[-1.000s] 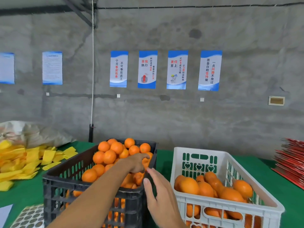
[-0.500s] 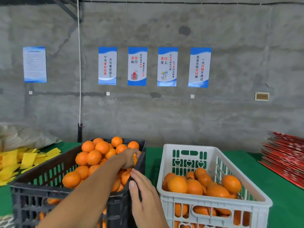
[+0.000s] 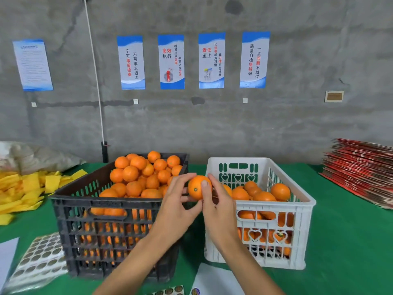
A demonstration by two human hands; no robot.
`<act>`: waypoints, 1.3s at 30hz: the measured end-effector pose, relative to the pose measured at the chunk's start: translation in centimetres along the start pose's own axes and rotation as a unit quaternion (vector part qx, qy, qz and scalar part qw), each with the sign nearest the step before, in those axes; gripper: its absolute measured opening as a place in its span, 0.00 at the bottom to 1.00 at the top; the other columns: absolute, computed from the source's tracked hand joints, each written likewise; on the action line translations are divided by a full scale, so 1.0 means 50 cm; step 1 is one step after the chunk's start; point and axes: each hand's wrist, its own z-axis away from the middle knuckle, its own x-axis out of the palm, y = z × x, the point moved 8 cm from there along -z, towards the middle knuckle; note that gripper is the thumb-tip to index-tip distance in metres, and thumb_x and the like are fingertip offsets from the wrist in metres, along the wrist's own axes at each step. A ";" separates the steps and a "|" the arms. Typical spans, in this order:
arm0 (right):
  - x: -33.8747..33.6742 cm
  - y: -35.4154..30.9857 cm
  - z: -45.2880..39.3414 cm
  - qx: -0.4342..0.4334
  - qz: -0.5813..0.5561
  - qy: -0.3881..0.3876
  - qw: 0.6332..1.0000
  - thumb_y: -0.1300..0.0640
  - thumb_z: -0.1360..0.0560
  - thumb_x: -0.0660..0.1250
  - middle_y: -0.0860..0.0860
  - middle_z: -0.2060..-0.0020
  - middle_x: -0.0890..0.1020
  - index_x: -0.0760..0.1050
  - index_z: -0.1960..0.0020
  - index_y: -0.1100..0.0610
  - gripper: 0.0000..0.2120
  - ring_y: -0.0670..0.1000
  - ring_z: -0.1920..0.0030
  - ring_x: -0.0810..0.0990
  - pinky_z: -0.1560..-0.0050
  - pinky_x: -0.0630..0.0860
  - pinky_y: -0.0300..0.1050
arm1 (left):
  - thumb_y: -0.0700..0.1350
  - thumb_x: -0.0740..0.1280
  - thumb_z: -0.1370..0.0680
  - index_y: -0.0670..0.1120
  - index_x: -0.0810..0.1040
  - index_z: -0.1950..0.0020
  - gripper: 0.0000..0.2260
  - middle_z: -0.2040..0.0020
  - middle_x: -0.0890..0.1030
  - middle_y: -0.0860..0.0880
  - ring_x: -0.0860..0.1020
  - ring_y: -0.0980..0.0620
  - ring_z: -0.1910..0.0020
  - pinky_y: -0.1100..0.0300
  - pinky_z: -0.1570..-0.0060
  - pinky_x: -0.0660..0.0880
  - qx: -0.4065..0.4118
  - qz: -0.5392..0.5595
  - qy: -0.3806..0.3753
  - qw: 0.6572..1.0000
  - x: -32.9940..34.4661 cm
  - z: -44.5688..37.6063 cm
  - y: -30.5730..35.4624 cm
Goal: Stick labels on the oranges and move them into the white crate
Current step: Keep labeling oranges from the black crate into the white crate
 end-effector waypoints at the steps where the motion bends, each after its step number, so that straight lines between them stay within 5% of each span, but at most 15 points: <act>1: -0.005 0.018 0.019 0.000 0.015 -0.012 1.000 0.36 0.20 0.59 0.42 0.33 0.78 0.73 0.25 0.49 0.28 0.36 0.34 0.75 0.35 0.74 0.35 | 0.39 0.77 0.26 0.53 0.74 0.29 0.28 0.34 0.75 0.52 0.82 0.51 0.40 0.59 0.45 0.81 -0.028 0.013 -0.001 1.000 0.017 0.026 -0.018; 4: -0.017 0.092 0.076 0.013 0.070 -0.059 0.996 0.41 0.18 0.59 0.45 0.34 0.80 0.75 0.27 0.50 0.24 0.41 0.34 0.77 0.32 0.75 0.44 | 0.38 0.76 0.25 0.57 0.73 0.29 0.29 0.34 0.78 0.53 0.81 0.52 0.38 0.52 0.39 0.80 -0.129 0.032 -0.049 0.990 0.077 0.105 -0.093; 8: -0.036 0.205 0.154 0.058 0.089 -0.128 0.986 0.51 0.14 0.57 0.47 0.53 0.85 0.80 0.40 0.50 0.14 0.44 0.51 0.83 0.47 0.80 0.50 | 0.52 0.77 0.24 0.66 0.70 0.36 0.23 0.42 0.79 0.60 0.79 0.69 0.48 0.72 0.51 0.77 -0.256 0.000 -0.106 0.961 0.127 0.208 -0.202; 10: -0.031 0.257 0.193 0.078 0.116 -0.185 0.973 0.51 0.14 0.57 0.44 0.58 0.84 0.81 0.42 0.50 0.13 0.43 0.58 0.80 0.54 0.78 0.46 | 0.56 0.76 0.23 0.62 0.70 0.36 0.21 0.44 0.79 0.58 0.79 0.69 0.50 0.71 0.52 0.78 -0.303 -0.005 -0.114 0.946 0.137 0.255 -0.256; 13: -0.012 0.320 0.250 0.102 0.157 -0.277 0.942 0.45 0.15 0.59 0.42 0.50 0.83 0.78 0.34 0.45 0.14 0.40 0.55 0.79 0.54 0.75 0.37 | 0.62 0.74 0.24 0.59 0.69 0.33 0.24 0.41 0.79 0.52 0.82 0.58 0.47 0.56 0.43 0.81 -0.335 0.034 -0.135 0.932 0.147 0.322 -0.308; 16: 0.009 0.351 0.287 0.078 0.223 -0.343 0.909 0.34 0.20 0.60 0.34 0.34 0.75 0.72 0.28 0.40 0.24 0.35 0.35 0.71 0.34 0.70 0.40 | 0.69 0.72 0.27 0.61 0.69 0.30 0.29 0.40 0.80 0.47 0.83 0.51 0.42 0.49 0.36 0.78 -0.345 0.091 -0.087 0.930 0.127 0.359 -0.340; 20: 0.046 0.350 0.307 -0.021 0.357 -0.416 0.836 0.26 0.25 0.54 0.36 0.24 0.63 0.63 0.22 0.39 0.35 0.41 0.27 0.59 0.26 0.59 0.44 | 0.61 0.72 0.22 0.57 0.69 0.29 0.24 0.43 0.83 0.47 0.85 0.45 0.44 0.46 0.39 0.80 -0.351 0.147 -0.037 0.924 0.117 0.361 -0.354; 27: 0.034 0.345 0.293 -0.037 0.442 -0.365 0.819 0.27 0.22 0.48 0.44 0.30 0.69 0.70 0.26 0.41 0.32 0.48 0.31 0.64 0.32 0.64 0.46 | 0.67 0.68 0.23 0.64 0.66 0.30 0.24 0.39 0.80 0.45 0.86 0.49 0.46 0.51 0.40 0.81 -0.328 0.111 -0.057 0.936 0.129 0.367 -0.343; 33: 0.020 0.348 0.281 -0.007 0.406 -0.328 0.853 0.36 0.18 0.58 0.41 0.42 0.72 0.79 0.33 0.42 0.20 0.45 0.41 0.70 0.41 0.67 0.40 | 0.67 0.68 0.23 0.64 0.66 0.30 0.24 0.42 0.81 0.47 0.86 0.49 0.47 0.49 0.45 0.83 -0.314 0.115 -0.058 0.941 0.136 0.368 -0.340; 39: 0.023 0.350 0.281 -0.008 0.393 -0.363 0.845 0.30 0.22 0.60 0.43 0.43 0.73 0.79 0.32 0.45 0.27 0.46 0.44 0.72 0.43 0.72 0.44 | 0.63 0.67 0.20 0.61 0.66 0.30 0.21 0.50 0.81 0.54 0.85 0.46 0.53 0.47 0.54 0.85 -0.321 0.135 -0.040 0.937 0.132 0.364 -0.333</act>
